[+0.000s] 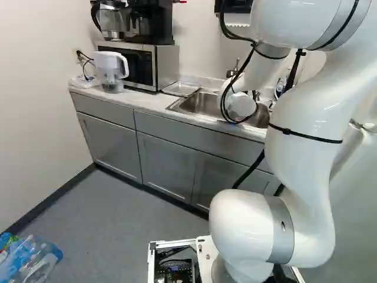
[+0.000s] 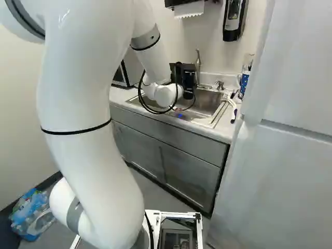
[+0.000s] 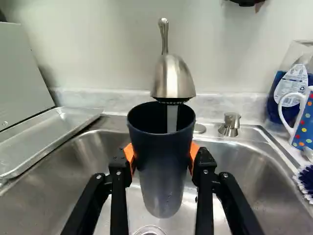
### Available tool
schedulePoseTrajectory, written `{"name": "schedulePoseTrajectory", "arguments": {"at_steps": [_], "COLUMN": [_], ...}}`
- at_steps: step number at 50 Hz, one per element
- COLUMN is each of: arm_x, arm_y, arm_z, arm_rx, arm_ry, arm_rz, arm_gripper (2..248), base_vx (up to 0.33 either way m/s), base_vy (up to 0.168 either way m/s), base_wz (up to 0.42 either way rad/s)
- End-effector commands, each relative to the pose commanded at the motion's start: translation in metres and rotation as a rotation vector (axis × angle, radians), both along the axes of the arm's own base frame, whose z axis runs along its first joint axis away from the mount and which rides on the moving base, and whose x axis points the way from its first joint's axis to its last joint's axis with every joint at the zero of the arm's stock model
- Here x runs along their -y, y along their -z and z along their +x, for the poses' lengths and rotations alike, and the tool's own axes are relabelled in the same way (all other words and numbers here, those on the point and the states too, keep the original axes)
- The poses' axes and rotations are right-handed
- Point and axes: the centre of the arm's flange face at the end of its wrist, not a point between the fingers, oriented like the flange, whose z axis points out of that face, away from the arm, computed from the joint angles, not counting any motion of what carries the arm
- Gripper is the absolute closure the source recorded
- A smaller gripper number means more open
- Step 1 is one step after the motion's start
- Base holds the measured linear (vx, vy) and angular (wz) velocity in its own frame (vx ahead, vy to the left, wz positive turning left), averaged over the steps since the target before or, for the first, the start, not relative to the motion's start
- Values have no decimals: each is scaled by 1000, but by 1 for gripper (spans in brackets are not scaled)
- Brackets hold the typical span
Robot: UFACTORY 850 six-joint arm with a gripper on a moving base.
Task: Rinse the cup and place it in the tray
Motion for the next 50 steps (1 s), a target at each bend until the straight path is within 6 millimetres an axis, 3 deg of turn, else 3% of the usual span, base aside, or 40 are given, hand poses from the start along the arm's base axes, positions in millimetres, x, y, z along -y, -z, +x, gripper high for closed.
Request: {"name": "schedulePoseTrajectory", "arguments": {"at_steps": [50], "arm_x": [0], "arm_y": [0], "arm_z": [0], "arm_rx": [0], "arm_ry": [0], "arm_rz": [0], "arm_gripper": [126], "base_vx": [0], "base_vy": [0], "base_wz": [0]}}
